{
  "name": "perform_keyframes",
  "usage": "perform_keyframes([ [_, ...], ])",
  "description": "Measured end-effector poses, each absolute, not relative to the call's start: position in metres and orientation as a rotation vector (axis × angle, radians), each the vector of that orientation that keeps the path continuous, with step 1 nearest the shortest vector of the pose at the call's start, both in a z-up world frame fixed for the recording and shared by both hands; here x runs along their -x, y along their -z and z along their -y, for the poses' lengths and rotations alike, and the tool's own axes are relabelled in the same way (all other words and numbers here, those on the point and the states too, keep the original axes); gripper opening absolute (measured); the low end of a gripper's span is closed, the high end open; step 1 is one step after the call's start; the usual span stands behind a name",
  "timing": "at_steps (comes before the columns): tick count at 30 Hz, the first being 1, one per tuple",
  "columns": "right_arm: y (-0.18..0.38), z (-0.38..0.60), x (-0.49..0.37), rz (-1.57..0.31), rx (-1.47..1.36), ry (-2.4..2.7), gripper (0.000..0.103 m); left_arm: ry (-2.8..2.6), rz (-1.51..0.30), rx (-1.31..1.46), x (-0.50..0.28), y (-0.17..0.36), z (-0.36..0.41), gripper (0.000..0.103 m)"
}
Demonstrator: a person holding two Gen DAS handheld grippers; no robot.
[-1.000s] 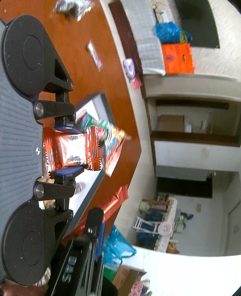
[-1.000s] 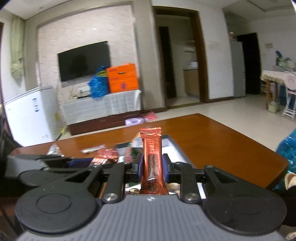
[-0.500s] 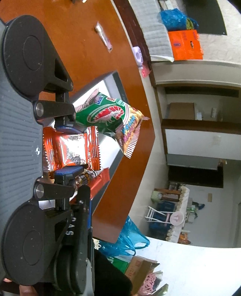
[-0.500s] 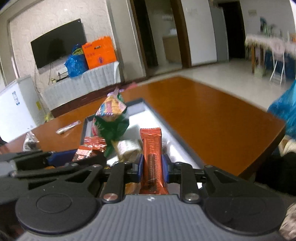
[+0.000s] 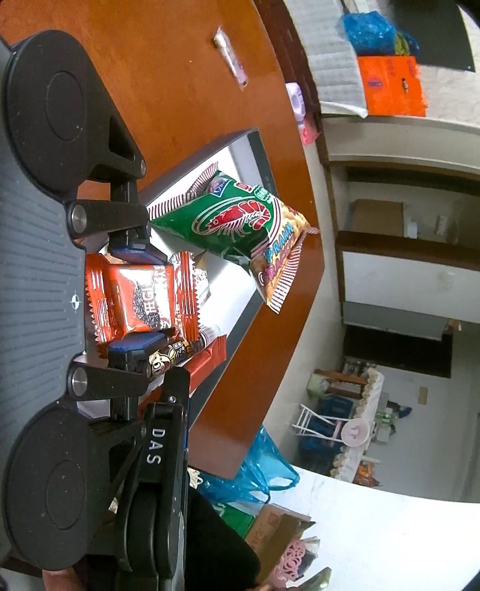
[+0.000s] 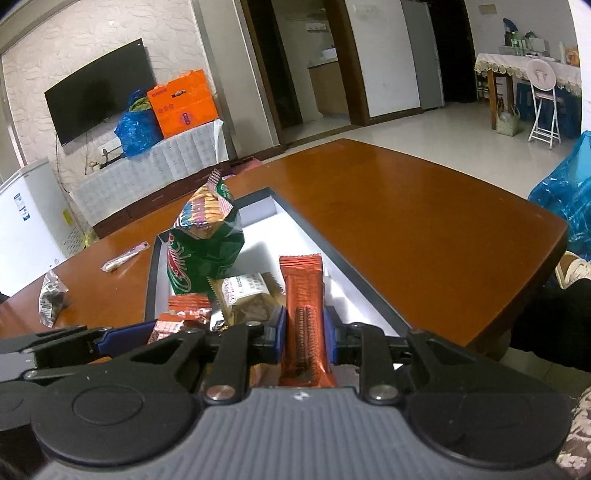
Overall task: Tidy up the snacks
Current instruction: 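Carry the orange bar and orange packet over the white box with both tools, then open both tools to drop the orange bar and packet into the box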
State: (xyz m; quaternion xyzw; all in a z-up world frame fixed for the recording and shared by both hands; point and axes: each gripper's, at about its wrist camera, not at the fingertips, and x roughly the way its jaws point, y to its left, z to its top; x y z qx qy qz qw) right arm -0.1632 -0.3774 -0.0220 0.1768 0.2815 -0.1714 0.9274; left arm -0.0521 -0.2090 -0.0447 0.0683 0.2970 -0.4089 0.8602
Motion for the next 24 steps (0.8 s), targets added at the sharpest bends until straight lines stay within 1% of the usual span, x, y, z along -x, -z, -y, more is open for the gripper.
perform_keyframes([
  [5,0.0238,0.3758,0.1582,-0.577,-0.358,0.357,0.022,0.860,-0.624,-0.129,0.0509,0.0466,0.2075,0.040],
  [9,0.0243,0.3775,0.1598,-0.583,-0.371,0.365,0.022,0.855,-0.626,-0.118,0.0497,0.0467,0.2062,0.051],
  [16,0.0261,0.3783,0.1578,-0.574,-0.377,0.371,0.022,0.845,-0.618,-0.116,0.0487,0.0459,0.2060,0.055],
  [24,0.0270,0.3814,0.1589,-0.570,-0.394,0.385,0.022,0.835,-0.624,-0.104,0.0473,0.0457,0.2042,0.064],
])
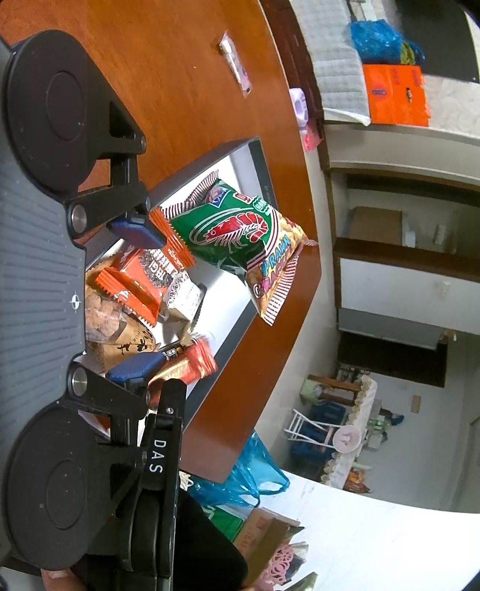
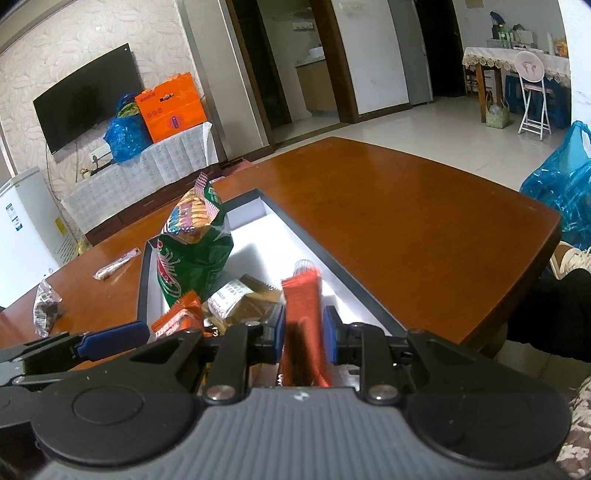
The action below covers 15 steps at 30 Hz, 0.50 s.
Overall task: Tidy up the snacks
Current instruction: 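Open both tools to drop the orange bar and packet into the box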
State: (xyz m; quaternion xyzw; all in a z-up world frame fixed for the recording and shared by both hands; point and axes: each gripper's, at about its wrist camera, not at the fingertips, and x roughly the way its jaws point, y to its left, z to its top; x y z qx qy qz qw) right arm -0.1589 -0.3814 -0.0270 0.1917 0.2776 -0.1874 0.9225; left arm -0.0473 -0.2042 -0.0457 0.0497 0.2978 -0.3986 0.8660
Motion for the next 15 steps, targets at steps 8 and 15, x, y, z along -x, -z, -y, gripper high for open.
perform_keyframes([
  [8,0.025,0.380,0.162,-0.529,-0.379,0.401,0.032,0.811,-0.623,-0.082,0.044,0.045,0.200,0.076],
  [15,0.025,0.382,0.162,-0.513,-0.391,0.415,0.052,0.780,-0.596,-0.064,0.043,0.042,0.194,0.087],
])
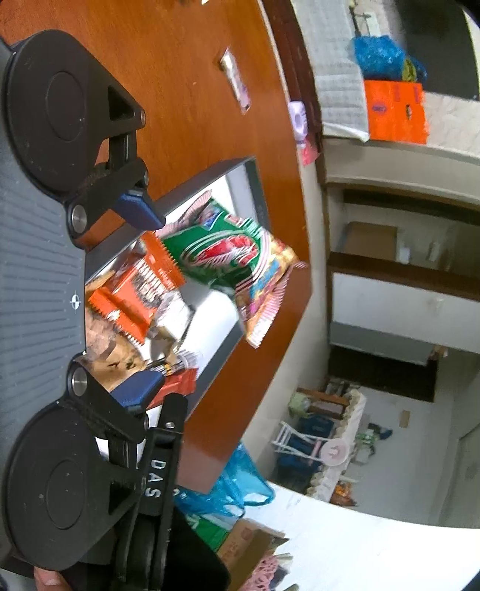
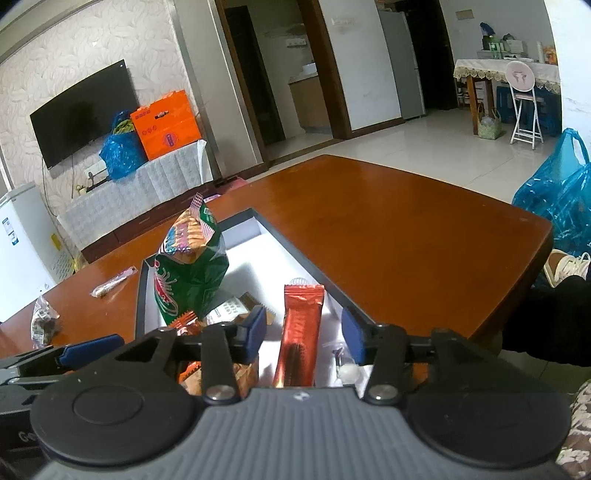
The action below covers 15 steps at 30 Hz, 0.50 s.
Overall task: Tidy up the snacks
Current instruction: 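Open both tools to drop the orange bar and packet into the box, then move both open tools to the silver packet and clear packet on the table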
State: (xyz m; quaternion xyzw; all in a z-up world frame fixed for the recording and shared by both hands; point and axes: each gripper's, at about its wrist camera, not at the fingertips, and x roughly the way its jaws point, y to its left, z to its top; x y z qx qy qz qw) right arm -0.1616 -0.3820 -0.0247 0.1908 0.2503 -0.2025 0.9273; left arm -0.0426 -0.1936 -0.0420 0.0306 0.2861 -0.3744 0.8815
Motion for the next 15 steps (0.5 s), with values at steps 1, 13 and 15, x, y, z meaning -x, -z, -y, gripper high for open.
perform_keyframes([
  [1,0.025,0.381,0.161,-0.512,-0.389,0.412,0.055,0.761,-0.579,-0.053,0.042,0.040,0.190,0.089],
  [13,0.016,0.347,0.147,-0.486,-0.326,0.288,0.061,0.464,-0.491,0.101,0.011,0.022,0.108,0.102],
  [15,0.013,0.338,0.145,-0.473,-0.326,0.261,0.063,0.405,-0.476,0.122,0.004,0.021,0.092,0.102],
])
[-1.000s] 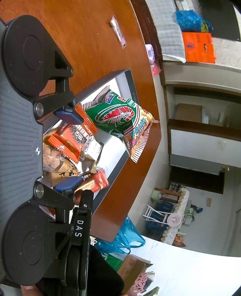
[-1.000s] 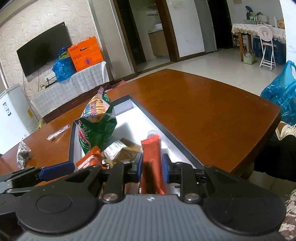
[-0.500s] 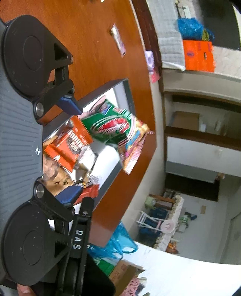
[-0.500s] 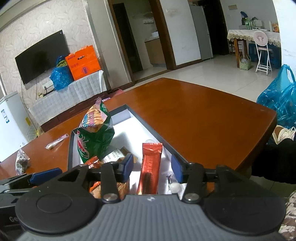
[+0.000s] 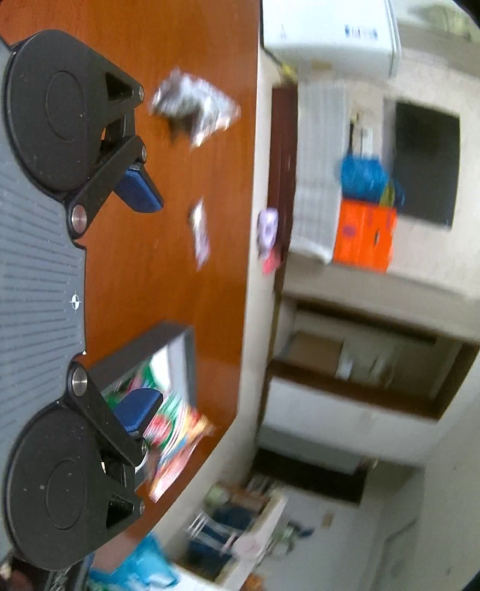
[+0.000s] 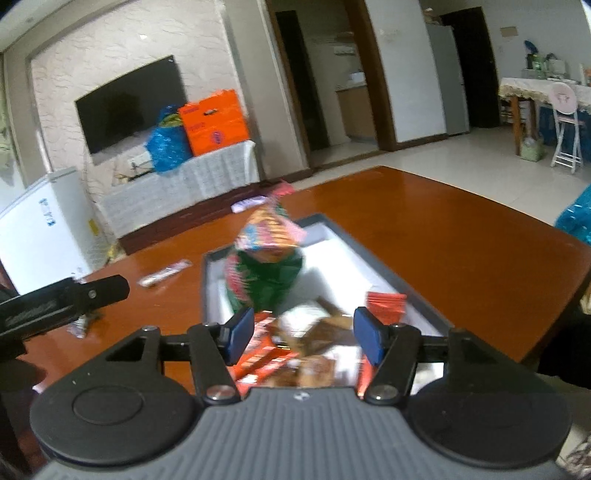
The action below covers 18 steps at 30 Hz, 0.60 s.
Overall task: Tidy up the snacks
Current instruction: 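Move both open tools to the silver packet and clear packet on the table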
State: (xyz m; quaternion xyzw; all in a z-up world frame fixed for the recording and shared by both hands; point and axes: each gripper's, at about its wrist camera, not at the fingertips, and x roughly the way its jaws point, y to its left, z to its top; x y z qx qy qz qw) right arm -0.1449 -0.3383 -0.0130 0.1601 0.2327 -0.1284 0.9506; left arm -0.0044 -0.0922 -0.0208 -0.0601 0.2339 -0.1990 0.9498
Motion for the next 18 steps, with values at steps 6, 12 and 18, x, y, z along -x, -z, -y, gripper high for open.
perform_keyframes([
  [6,0.011,0.304,0.140,-0.445,-0.282,0.174,0.072,0.180,-0.388,0.081,-0.018,0.012,0.069,0.102],
  [12,0.022,0.269,0.124,-0.484,-0.175,0.119,0.072,0.075,-0.303,0.044,-0.042,-0.007,0.061,0.102],
  [18,0.023,0.252,0.107,-0.480,-0.172,0.059,0.072,0.091,-0.309,-0.130,-0.064,0.003,0.050,0.102],
])
